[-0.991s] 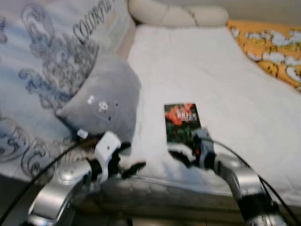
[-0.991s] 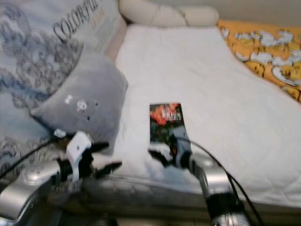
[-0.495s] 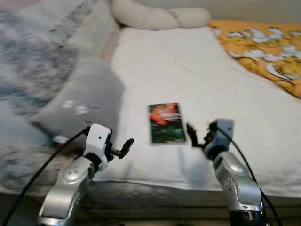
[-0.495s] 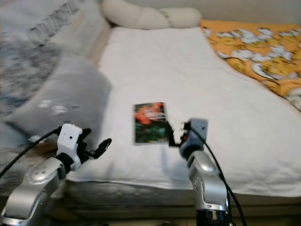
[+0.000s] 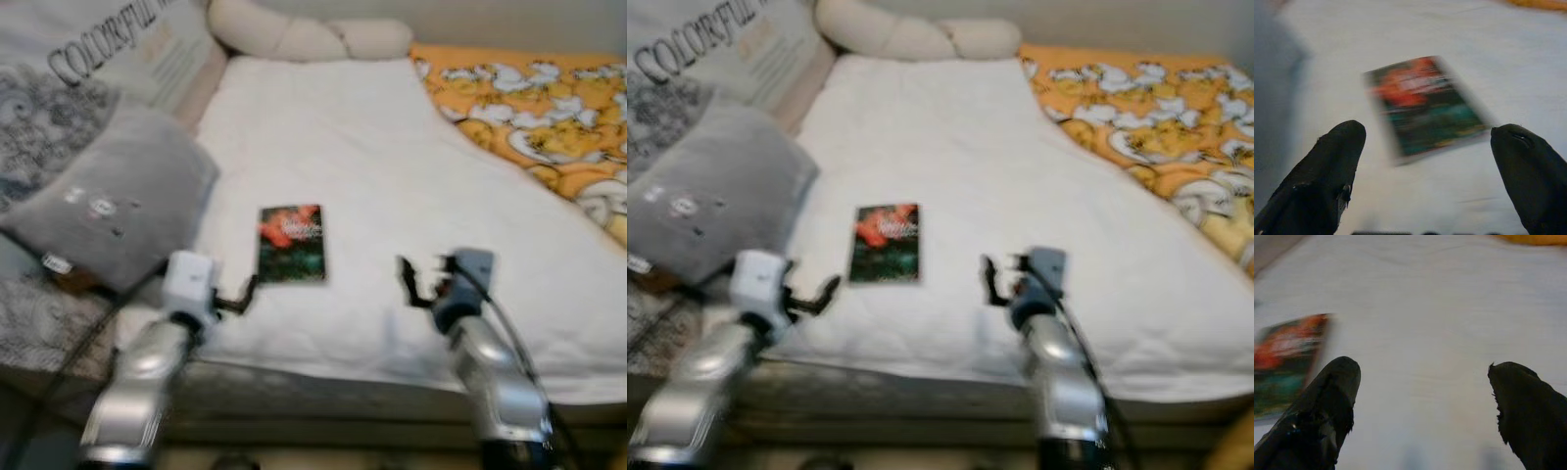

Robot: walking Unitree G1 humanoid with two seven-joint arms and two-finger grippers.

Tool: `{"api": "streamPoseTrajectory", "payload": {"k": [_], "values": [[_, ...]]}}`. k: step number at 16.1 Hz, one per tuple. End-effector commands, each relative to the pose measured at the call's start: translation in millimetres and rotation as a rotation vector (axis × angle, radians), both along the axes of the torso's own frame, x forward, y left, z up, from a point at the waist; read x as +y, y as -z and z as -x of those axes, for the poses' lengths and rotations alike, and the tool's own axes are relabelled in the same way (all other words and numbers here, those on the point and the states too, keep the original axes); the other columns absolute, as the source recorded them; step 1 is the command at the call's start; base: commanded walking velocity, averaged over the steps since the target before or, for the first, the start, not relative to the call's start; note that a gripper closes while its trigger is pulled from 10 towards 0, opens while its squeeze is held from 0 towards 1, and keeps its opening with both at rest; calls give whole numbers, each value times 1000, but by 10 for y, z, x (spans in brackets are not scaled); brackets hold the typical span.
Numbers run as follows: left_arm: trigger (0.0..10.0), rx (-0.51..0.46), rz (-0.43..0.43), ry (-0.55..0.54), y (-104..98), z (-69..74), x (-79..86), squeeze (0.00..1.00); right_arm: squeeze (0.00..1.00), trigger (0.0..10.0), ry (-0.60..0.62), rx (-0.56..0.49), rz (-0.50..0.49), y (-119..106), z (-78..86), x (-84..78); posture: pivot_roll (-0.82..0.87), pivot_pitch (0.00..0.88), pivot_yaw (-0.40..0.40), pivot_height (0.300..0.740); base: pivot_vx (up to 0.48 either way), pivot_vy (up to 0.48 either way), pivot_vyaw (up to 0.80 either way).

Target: Clean up the room

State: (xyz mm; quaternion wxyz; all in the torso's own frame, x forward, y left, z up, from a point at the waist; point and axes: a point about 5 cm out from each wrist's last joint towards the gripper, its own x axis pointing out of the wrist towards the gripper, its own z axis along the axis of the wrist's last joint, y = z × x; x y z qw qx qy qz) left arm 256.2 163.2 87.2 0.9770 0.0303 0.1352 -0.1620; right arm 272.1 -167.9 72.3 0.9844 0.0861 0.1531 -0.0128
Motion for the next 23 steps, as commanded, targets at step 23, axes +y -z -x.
{"api": "streamPoseTrajectory", "payload": {"k": [23], "values": [[10000, -19, -47, -59, -39, -120, 99, 0, 1000, 10000, 34, -15, 43, -18, -74, -18, 66, 0, 1, 740, 0, -480, 0]]}}
